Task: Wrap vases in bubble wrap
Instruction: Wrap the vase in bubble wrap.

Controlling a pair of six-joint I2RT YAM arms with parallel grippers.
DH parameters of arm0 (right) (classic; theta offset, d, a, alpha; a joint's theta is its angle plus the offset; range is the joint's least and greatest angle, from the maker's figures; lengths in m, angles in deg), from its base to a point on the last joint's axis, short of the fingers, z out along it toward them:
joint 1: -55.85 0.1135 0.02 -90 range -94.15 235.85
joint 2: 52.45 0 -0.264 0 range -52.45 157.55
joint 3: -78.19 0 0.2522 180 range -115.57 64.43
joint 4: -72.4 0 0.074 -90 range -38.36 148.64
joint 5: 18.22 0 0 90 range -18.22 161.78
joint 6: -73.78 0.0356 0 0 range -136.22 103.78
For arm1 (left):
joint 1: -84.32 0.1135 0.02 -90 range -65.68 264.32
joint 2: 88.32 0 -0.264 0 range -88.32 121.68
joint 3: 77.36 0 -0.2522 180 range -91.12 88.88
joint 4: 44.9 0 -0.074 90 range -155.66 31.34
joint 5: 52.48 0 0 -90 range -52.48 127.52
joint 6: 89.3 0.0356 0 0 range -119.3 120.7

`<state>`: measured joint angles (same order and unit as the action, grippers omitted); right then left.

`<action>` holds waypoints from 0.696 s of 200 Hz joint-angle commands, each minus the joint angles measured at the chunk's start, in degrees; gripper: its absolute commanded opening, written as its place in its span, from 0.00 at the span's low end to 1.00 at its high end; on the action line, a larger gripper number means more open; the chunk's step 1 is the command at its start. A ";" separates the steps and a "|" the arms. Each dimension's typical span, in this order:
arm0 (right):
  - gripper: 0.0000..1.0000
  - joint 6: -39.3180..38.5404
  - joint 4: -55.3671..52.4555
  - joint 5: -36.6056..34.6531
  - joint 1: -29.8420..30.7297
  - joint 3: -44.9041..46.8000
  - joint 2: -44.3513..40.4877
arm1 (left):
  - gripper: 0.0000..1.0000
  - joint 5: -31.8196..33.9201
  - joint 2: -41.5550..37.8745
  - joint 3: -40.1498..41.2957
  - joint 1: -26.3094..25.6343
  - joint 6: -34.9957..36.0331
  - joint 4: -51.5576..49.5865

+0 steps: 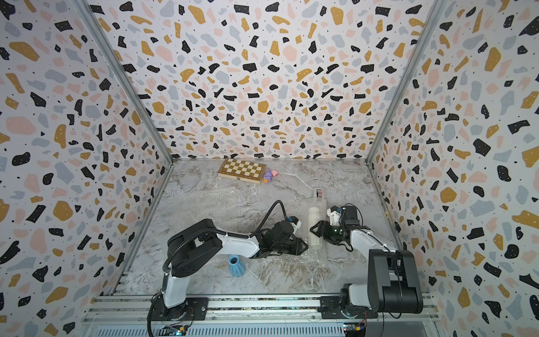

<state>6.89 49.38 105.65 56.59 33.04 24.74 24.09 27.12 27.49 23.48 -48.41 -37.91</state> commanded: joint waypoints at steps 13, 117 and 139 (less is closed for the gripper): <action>0.61 -0.70 -4.50 -9.00 2.48 -1.76 0.00 | 0.35 -1.18 -6.59 1.30 3.48 -0.16 -1.07; 0.57 -0.75 -11.75 -18.77 4.32 -6.32 -1.40 | 0.31 0.90 5.56 -17.17 6.74 3.35 -13.32; 0.57 0.03 -13.89 -22.19 5.77 -8.32 -1.61 | 0.28 1.32 6.17 -16.25 6.94 3.25 -11.19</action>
<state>6.61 40.99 91.51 61.44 27.27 23.86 24.27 33.22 11.51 30.54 -46.59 -49.27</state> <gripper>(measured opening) 0.615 0.286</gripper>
